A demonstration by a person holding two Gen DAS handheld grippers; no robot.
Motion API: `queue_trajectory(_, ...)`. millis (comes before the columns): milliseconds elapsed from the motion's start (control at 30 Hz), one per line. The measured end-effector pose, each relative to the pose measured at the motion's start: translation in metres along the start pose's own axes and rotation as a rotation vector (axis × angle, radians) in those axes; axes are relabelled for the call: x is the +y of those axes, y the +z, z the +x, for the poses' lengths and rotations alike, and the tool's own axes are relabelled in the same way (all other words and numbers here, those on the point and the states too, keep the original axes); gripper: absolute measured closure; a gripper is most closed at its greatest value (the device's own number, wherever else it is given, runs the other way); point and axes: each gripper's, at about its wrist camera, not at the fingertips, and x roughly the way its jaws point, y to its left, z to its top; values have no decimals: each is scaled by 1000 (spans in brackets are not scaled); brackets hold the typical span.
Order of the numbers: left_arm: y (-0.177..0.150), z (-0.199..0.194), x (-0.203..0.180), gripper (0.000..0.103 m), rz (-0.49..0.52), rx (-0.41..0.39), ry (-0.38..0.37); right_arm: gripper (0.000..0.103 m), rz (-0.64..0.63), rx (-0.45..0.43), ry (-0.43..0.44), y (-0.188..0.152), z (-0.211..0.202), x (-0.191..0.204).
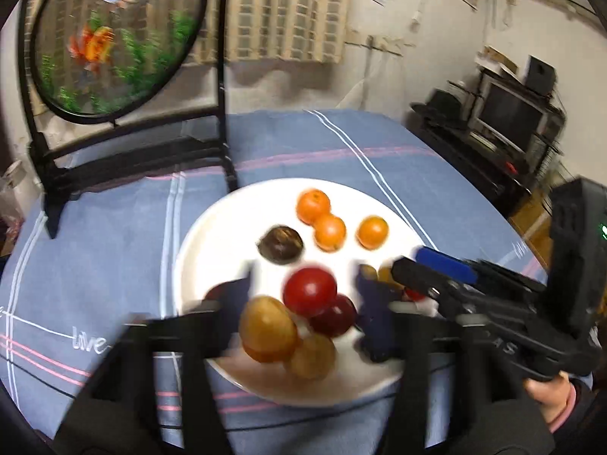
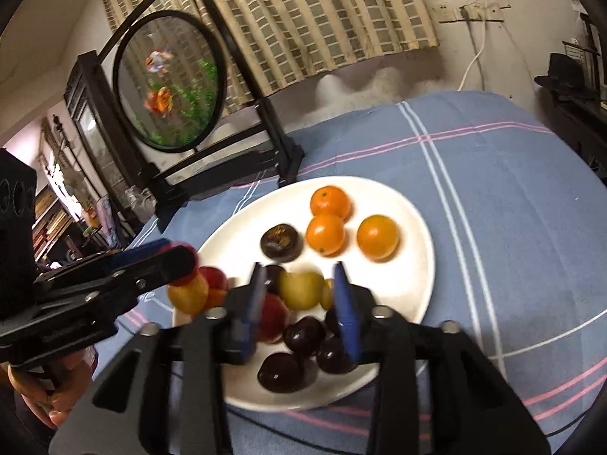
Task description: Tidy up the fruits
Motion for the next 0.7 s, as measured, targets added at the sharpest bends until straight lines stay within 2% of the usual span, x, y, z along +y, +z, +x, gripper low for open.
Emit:
queue_trajectory(33, 1, -8, 2, 25, -15, -44, 23, 51, -5, -14, 3, 1, -4, 0)
queue_trajectory(67, 0, -14, 3, 25, -16, -52, 29, 51, -15, -23, -3, 2, -9, 0)
queue_trajectory(267, -15, -34, 2, 22, -20, -34, 149, 51, -27, 5, 3, -4, -22, 7)
queue_trajectory(333, -22, -43, 2, 16, -29, -38, 167, 49, -56, 11, 0, -9, -26, 15)
queue_trajectory(567, -64, -77, 4, 8, -43, -61, 249, 43, -204, 83, -30, -51, -50, 46)
queue_trajectory(700, -84, -89, 1, 3, -18, -52, 260, 43, -221, 117, -33, -69, -62, 50)
